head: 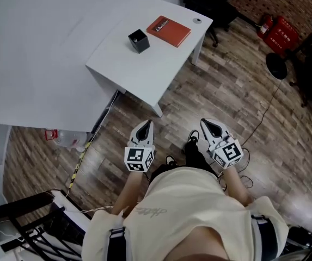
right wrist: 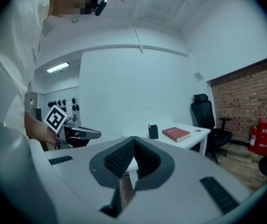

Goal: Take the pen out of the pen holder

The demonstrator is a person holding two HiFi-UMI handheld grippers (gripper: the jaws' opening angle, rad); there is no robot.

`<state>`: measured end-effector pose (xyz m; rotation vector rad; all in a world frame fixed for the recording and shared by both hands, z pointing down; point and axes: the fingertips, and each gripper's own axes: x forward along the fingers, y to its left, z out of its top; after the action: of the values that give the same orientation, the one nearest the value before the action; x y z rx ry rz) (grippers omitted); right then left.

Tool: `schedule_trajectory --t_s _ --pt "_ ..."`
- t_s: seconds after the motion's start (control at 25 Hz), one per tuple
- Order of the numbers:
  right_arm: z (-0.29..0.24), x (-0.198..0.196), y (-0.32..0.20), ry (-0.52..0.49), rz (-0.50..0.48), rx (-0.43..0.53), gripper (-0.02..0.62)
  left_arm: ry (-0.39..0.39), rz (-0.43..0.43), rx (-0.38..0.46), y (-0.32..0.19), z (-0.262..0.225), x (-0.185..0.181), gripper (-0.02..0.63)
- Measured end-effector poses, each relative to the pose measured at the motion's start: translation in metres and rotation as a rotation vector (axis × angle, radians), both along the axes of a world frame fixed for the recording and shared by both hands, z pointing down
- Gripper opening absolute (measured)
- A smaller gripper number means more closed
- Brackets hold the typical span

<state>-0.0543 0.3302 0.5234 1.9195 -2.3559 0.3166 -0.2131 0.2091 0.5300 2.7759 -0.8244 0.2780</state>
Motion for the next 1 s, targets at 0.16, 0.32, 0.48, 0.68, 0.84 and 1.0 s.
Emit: schedule_trajectory --t_s 0.16,0.32,0.48,0.68,0.84,1.0 --pt "-0.020 0.023 -0.037 0.015 -0.043 0.069 0.006 -0.024 -0.015 0.032 -0.026 -0.009 0.026 0.018" --pt "-0.025 0.051 -0.055 0.020 -0.094 0.082 0.006 0.009 -0.054 0.021 -0.046 -0.020 0.058 0.018" --pt "-0.022 0.077 -0.066 0.018 -0.141 0.079 0.006 0.039 -0.128 0.015 -0.062 -0.028 0.076 0.018" --pt "-0.015 0.099 -0.083 0.015 -0.186 0.067 0.006 0.012 -0.183 0.018 -0.070 -0.026 0.083 0.018" --pt "-0.007 0.105 -0.094 -0.005 -0.218 0.049 0.006 -0.012 -0.197 -0.008 -0.067 -0.016 0.089 0.018" --pt "0.006 0.107 -0.109 -0.032 -0.224 0.023 0.006 -0.046 -0.183 -0.044 -0.076 0.001 0.094 0.018"
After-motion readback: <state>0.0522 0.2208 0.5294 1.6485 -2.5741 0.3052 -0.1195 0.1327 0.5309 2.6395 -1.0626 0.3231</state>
